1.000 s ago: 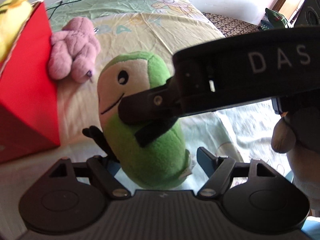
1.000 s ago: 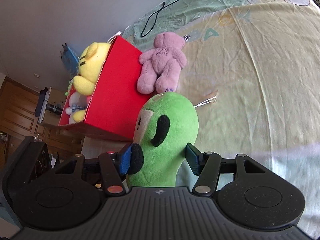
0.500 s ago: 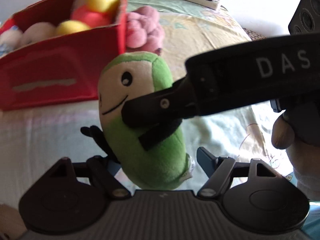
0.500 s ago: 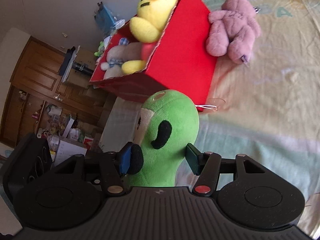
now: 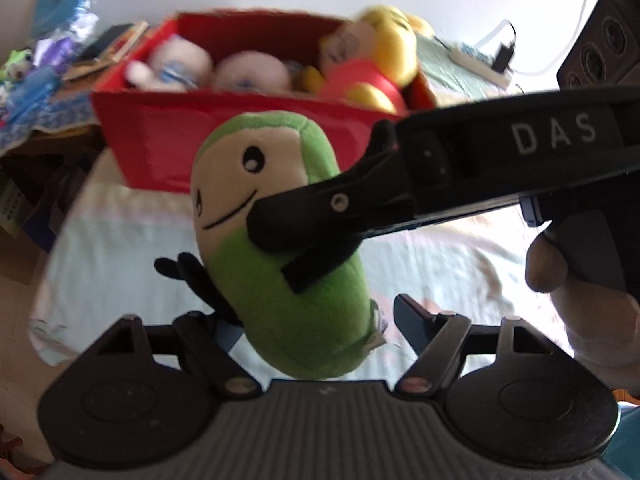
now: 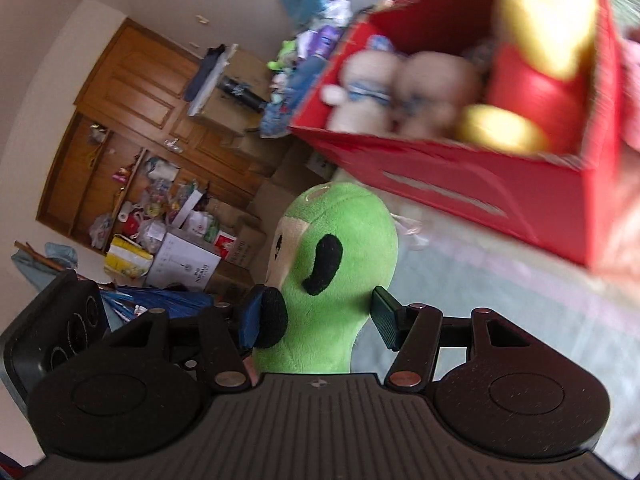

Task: Organize objects
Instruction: 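Lift the green bean plush with the right gripper and carry it to the red box, then lower the green plush into the box beside the tiger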

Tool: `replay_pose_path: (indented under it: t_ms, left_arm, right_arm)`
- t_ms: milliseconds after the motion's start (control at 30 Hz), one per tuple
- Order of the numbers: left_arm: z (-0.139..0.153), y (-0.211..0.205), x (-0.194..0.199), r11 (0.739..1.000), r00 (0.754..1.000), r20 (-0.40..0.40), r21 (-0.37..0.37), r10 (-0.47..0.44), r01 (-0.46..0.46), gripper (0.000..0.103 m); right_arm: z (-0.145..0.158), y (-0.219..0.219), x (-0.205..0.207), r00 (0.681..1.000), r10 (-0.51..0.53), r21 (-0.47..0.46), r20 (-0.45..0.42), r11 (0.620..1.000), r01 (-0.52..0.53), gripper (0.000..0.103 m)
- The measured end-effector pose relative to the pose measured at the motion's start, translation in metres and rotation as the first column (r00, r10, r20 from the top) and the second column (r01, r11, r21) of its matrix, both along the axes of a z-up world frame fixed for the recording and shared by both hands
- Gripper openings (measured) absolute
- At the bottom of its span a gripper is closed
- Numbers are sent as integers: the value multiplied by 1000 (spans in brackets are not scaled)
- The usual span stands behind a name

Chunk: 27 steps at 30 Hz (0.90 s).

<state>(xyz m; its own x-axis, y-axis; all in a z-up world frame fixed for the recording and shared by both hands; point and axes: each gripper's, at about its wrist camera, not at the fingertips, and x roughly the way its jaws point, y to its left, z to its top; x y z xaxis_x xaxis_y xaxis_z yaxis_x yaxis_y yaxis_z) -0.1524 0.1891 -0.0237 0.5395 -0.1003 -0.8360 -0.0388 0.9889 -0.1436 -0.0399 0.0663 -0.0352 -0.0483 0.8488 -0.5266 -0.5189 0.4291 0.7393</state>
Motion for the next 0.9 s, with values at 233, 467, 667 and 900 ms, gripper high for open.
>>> replay_pose_path:
  t_ms: [233,467,667,900]
  left_arm:
    - [39,48,-1,1000,992,128,17,-9,7,76]
    - [65,70,29,993,963,239,18,-120,120,76]
    - [62,69,79,967,926,288,3,-244,254,76]
    - [46,65,134,925,902,273,-85,-336,370,76]
  right_arm:
    - [34,29,6,996,-27,84,85,996,19,59]
    - [61,27,21,971,-171,129,170,980,150,59]
    - [72,12,32,912,-336,112,236,941,318,59]
    - [59,2,46,835,-478,57,272,875,482,59]
